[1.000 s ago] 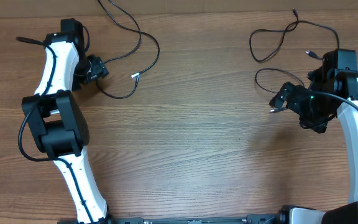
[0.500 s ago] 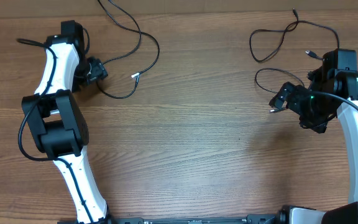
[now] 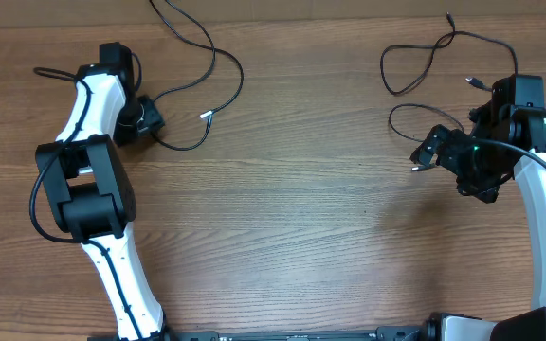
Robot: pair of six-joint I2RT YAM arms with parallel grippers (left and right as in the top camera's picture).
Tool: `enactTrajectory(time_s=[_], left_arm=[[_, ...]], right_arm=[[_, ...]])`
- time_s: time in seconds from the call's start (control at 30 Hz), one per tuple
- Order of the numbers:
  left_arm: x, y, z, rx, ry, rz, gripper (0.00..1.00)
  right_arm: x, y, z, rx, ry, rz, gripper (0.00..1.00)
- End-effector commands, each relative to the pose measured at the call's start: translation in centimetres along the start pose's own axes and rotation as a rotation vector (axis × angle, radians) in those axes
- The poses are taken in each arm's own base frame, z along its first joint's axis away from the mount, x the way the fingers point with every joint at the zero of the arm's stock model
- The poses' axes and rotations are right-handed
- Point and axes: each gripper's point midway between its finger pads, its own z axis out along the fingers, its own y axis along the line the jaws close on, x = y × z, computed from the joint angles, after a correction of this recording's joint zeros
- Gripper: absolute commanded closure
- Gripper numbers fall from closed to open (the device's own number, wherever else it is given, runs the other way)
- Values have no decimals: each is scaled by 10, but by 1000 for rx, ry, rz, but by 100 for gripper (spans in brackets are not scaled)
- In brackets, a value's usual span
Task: Untangle cables
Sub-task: 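Grasp the back-left black cable with the left gripper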
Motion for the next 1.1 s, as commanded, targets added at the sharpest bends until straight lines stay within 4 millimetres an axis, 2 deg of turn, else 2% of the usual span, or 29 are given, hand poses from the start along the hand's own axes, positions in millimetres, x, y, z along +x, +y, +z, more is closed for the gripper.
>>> enactTrajectory(time_s=[0.0, 0.07, 0.23, 0.3, 0.6, 0.8, 0.93, 1.07], left_arm=[[12, 6, 11, -35, 42, 4, 57], [16, 7, 11, -37, 57, 5, 68], [29, 4, 9, -15, 114, 17, 80], [36, 3, 7, -7, 148, 22, 96], [78, -18, -7, 57, 312, 66, 96], [109, -38, -25, 32, 366, 149, 96], [126, -59, -48, 33, 355, 223, 96], [141, -77, -83, 49, 310, 258, 96]], right_arm=[[2, 3, -4, -11, -15, -11, 0], [2, 3, -4, -11, -15, -11, 0], [2, 3, -4, -10, -15, -11, 0], [2, 3, -4, -11, -15, -11, 0], [2, 3, -4, -11, -15, -11, 0], [2, 3, -4, -11, -15, -11, 0], [2, 3, -4, -11, -15, -11, 0], [2, 3, -4, -11, -15, -11, 0]])
